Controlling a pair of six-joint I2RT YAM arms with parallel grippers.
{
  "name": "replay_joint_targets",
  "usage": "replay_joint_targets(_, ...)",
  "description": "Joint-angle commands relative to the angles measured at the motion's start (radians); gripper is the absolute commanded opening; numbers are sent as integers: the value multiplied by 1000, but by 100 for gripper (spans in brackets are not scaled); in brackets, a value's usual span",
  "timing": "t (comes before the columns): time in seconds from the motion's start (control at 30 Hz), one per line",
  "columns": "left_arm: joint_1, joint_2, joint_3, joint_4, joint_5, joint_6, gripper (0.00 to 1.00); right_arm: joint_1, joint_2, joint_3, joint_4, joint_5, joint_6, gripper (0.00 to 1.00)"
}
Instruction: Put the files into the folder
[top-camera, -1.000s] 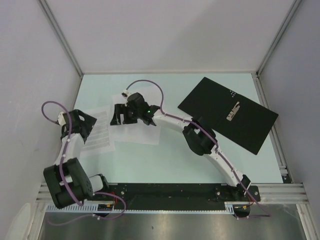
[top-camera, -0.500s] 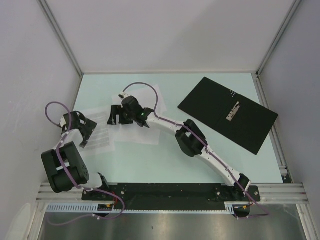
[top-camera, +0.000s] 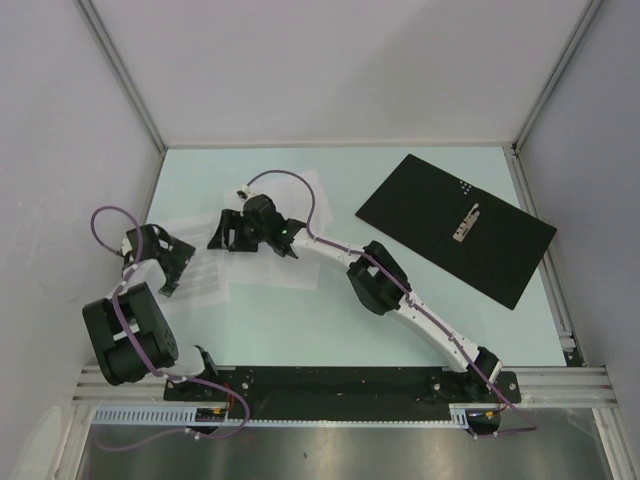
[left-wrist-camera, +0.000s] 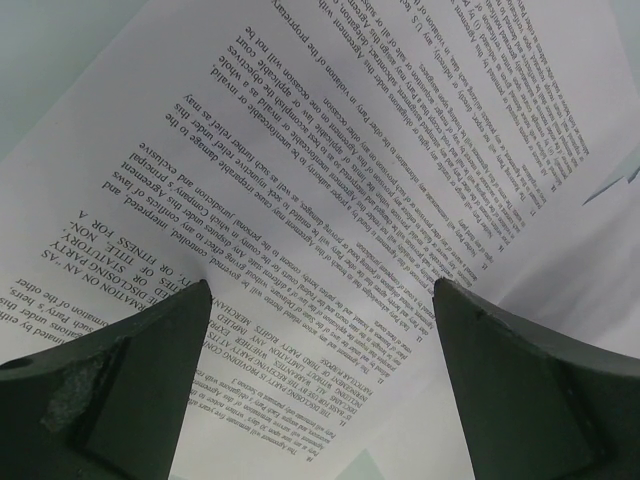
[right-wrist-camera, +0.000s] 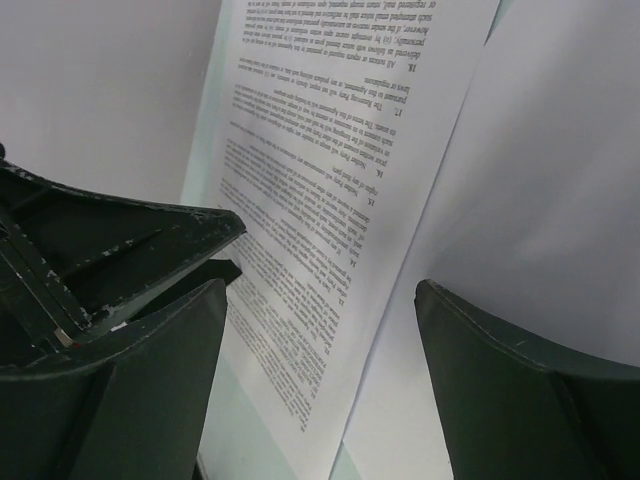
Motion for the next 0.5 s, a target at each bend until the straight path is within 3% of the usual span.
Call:
replay_joint_targets(0.0,23,6,-45,-3,50,-7,100,22,75,48,-1,-59,84,80)
replay_joint_targets(0.47,34,-32,-81,3,96,4,99,54,104,65,75,-81,119,75)
